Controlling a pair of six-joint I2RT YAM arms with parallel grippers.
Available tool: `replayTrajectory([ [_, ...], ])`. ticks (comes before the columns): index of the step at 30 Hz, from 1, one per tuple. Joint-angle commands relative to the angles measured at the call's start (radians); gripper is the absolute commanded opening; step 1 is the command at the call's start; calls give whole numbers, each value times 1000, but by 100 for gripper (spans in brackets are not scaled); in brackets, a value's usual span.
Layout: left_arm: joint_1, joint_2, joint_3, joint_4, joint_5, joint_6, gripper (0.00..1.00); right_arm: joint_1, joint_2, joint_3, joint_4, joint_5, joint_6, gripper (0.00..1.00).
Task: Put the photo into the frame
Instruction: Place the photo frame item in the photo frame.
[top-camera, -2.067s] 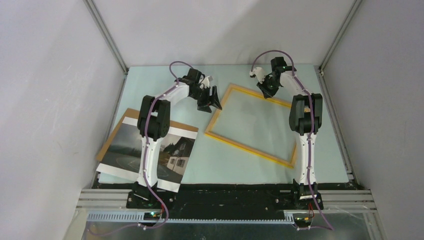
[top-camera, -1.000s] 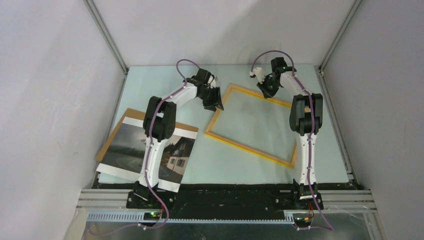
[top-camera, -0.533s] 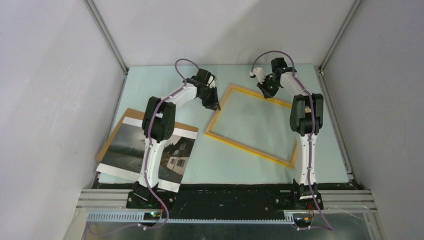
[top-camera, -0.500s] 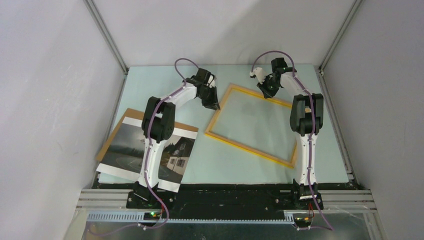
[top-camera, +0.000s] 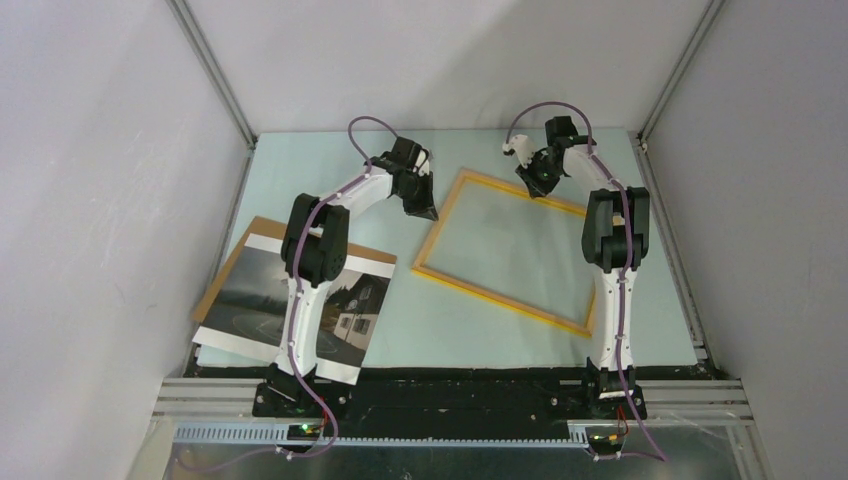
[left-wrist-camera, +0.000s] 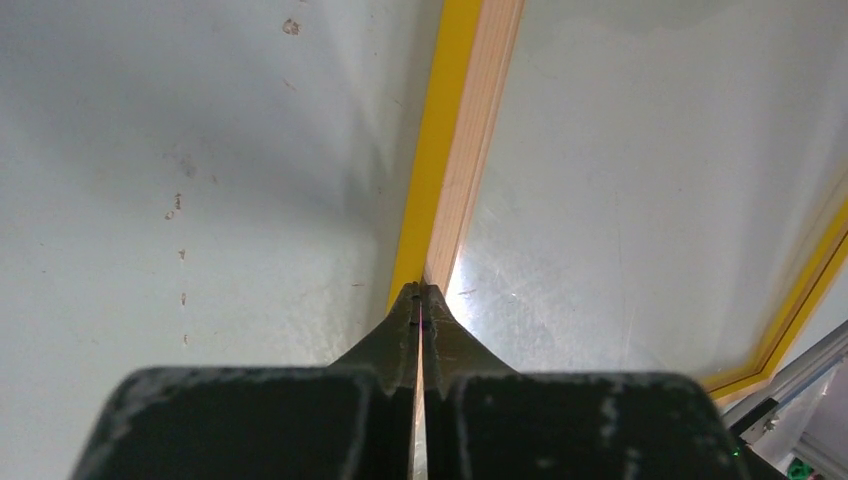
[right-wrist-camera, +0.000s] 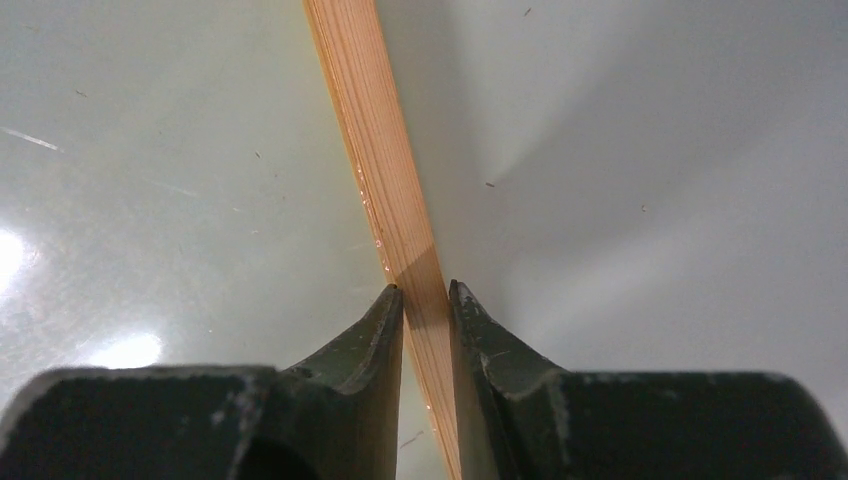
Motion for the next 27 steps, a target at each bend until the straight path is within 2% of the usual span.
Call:
replayTrajectory([
  [1, -13, -48, -27, -11, 56, 18, 0, -11, -33, -22, -11, -13, 75, 31],
  [9, 23, -63, -50, 10, 77, 11, 0, -60, -70, 12, -20, -93, 183, 58],
  [18, 71, -79, -81, 35, 143, -11, 0, -171, -148, 5, -42, -244, 350, 69],
  [23, 83, -100, -99, 56, 168, -14, 0, -198, -228, -84, -61, -305, 394, 72],
  [25, 85, -103, -99, 60, 178, -16, 7, -203, -284, -138, -68, -301, 407, 73],
  [26, 86, -103, -98, 62, 185, -16, 18, -205, -296, -175, -74, -292, 413, 73],
  [27, 86, -106, -97, 64, 187, -17, 24, -212, -322, -195, -84, -287, 428, 73],
])
